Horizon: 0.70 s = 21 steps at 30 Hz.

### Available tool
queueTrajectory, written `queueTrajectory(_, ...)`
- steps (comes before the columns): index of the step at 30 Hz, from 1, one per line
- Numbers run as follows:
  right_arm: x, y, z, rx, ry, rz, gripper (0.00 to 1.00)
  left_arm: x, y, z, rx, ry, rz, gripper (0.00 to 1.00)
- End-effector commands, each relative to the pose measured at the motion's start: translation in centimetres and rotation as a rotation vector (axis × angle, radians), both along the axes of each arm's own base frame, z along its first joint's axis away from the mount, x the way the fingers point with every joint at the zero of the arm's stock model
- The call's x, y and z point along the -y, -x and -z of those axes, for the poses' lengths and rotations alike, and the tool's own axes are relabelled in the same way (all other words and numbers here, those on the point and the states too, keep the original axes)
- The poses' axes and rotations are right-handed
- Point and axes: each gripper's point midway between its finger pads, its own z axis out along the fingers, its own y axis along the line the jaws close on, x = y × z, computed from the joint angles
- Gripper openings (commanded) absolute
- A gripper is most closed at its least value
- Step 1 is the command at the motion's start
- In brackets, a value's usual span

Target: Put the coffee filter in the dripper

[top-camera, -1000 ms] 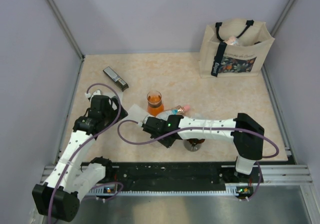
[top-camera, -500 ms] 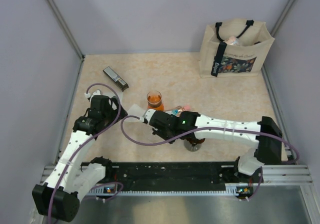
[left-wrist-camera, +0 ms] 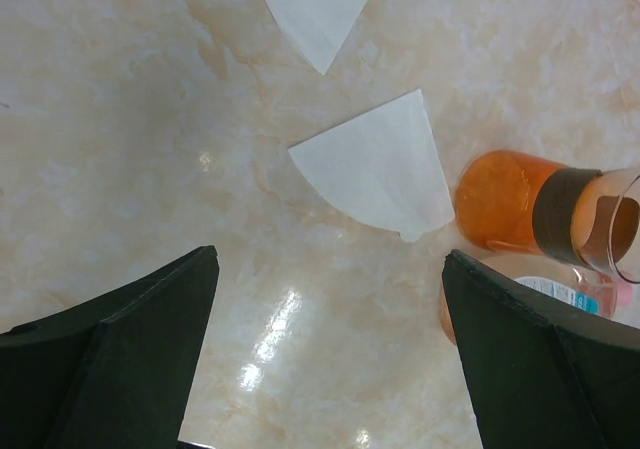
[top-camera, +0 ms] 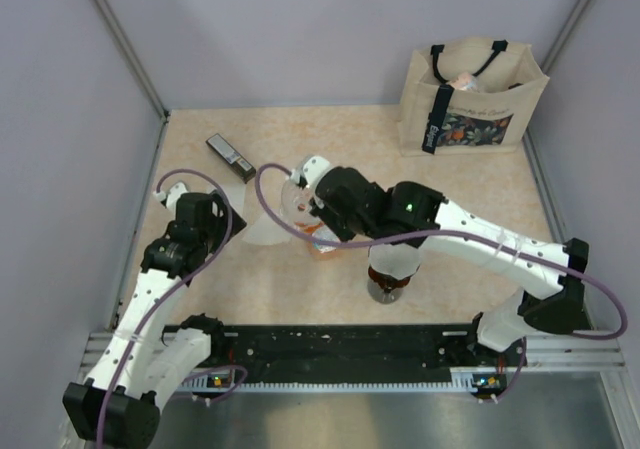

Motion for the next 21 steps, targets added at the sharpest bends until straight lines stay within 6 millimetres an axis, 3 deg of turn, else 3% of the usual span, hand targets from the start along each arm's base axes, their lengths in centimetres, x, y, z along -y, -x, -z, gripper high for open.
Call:
queueTrajectory(1,1.1,-4.0,-3.0,0.012,-0.049,0.152,0.00,-1.4,-0.7,-0.4,0.046,-0.014,-0.093,0.99)
queueTrajectory(4,0.6,-5.9,-3.7,-0.003,-0.055,0.183,0.00,-1.8,-0.8,-0.3,0.048,-0.024,-0.109,0.99)
queueTrajectory(10,-0.8,-9.0,-2.0,-0.061,0.001,0.198,0.00,-2.1,-0.8,0.0,0.038,-0.041,-0.106,0.99)
queueTrajectory(21,-1.9,-10.2,1.9,-0.149,0.082,0.171,0.00,-1.8,-0.9,0.9,0.016,-0.037,-0.082,0.99)
